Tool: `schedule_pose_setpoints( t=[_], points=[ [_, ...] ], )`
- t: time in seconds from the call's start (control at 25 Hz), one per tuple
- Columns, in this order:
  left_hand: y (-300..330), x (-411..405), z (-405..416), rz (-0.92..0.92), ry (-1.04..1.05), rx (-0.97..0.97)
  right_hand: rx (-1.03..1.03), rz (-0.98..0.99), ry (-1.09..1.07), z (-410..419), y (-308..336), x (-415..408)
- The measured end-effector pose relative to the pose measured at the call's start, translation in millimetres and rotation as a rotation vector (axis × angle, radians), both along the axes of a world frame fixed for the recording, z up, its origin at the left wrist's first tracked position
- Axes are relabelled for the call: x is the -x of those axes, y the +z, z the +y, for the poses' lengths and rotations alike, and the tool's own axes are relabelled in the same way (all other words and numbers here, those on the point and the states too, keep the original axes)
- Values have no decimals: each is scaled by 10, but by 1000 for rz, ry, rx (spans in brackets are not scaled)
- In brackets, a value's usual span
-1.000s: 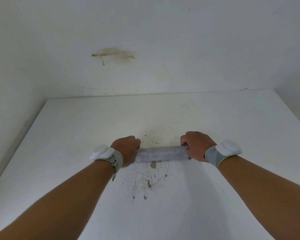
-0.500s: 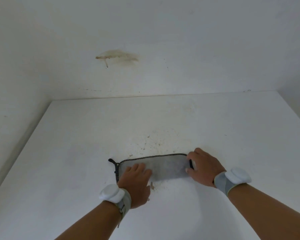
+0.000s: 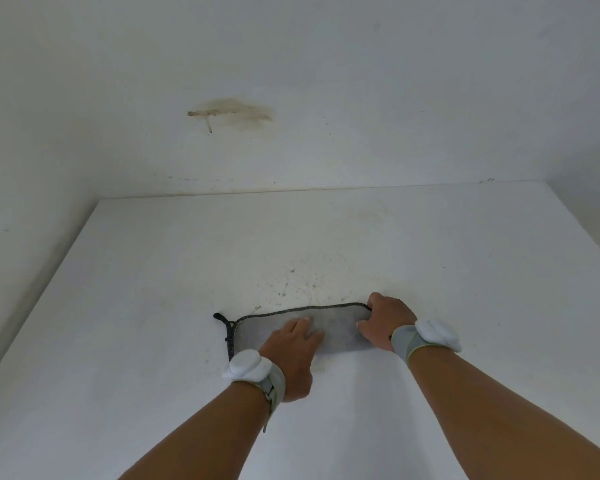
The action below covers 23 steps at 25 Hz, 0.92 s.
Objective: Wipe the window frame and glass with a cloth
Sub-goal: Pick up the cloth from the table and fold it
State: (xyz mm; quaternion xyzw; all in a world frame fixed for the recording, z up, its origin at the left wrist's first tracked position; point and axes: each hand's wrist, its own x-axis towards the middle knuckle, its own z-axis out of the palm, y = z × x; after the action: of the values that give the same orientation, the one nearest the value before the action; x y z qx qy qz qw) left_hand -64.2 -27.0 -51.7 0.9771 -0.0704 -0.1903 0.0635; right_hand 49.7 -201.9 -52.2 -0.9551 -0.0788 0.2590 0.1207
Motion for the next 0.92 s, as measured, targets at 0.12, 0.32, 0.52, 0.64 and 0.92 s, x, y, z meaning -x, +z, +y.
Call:
schedule_pose_setpoints(
  t=[0.12, 0.32, 0.52, 0.64, 0.92],
  points=[
    [44, -96, 98, 50, 6, 80, 52, -25, 52, 22, 20, 32],
    [108, -122, 128, 82, 103, 189, 154, -145, 169, 52, 52, 188],
    [21, 32, 8, 32, 54, 44, 93, -16, -14, 77, 48, 166],
    [-27, 111, 21, -34, 23, -17, -54, 28, -122, 96, 88, 113],
    [-48, 225, 112, -38, 52, -19, -350, 141, -423, 84, 114, 32]
  ],
)
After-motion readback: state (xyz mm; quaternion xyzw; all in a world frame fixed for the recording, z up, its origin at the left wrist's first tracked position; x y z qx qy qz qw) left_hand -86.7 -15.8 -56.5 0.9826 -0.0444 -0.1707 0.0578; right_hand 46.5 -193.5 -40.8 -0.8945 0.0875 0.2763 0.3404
